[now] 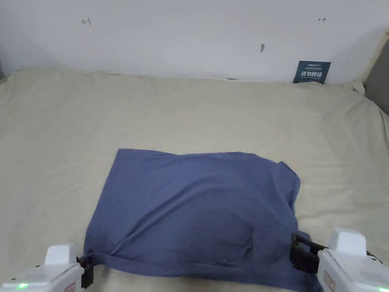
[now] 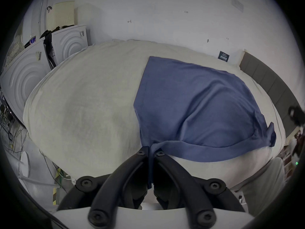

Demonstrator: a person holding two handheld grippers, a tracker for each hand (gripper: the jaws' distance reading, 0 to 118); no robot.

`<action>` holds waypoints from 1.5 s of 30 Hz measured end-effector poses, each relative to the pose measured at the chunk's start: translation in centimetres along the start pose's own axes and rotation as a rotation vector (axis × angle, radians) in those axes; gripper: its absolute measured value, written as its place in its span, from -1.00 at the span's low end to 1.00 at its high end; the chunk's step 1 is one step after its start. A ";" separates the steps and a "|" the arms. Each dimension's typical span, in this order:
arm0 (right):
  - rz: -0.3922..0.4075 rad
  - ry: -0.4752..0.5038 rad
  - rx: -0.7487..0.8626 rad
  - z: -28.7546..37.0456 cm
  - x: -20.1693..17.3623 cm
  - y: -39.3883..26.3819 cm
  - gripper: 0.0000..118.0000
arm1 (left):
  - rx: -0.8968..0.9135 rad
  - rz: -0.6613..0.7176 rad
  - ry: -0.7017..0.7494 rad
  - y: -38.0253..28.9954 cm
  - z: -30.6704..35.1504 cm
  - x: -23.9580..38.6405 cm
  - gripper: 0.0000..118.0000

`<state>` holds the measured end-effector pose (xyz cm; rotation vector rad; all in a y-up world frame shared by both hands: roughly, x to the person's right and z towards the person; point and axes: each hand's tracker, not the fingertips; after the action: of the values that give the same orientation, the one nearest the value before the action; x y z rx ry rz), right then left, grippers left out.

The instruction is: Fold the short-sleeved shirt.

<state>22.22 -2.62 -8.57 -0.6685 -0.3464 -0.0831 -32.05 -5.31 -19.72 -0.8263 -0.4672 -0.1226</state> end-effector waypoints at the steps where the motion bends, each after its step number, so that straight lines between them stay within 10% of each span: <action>1: -0.003 -0.006 -0.042 -0.8 0.3 -0.8 0.78 | 0.009 -0.010 0.001 0.2 0.2 0.1 -0.91; 8: -0.041 0.017 -0.255 -5.5 1.8 -5.2 0.63 | 0.011 -0.031 -0.007 1.2 0.2 0.7 -0.91; 11: -0.044 0.022 -0.303 -6.9 2.1 -5.7 0.20 | 0.009 -0.030 -0.008 1.3 0.2 0.7 -0.91; 13: -0.096 0.070 -0.291 -6.8 2.5 -5.8 -0.56 | 0.011 -0.045 0.010 1.6 0.5 0.7 -0.91; 15: -0.119 0.077 -0.261 -6.1 2.5 -5.3 -0.86 | 0.015 -0.039 0.007 1.9 0.6 0.7 -0.91; 30: -0.052 0.084 -0.014 -7.0 2.1 6.8 -0.87 | 0.050 -0.020 0.002 12.1 -3.3 -2.0 -0.91; 45: -0.064 -0.003 -0.265 -22.9 0.5 8.8 -0.86 | -0.233 -0.180 0.044 19.2 -18.6 -4.5 -0.91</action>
<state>30.92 -9.92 -30.35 -0.9200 -0.3626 -0.1912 -24.12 -6.27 -45.60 -1.0069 -0.4908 -0.3661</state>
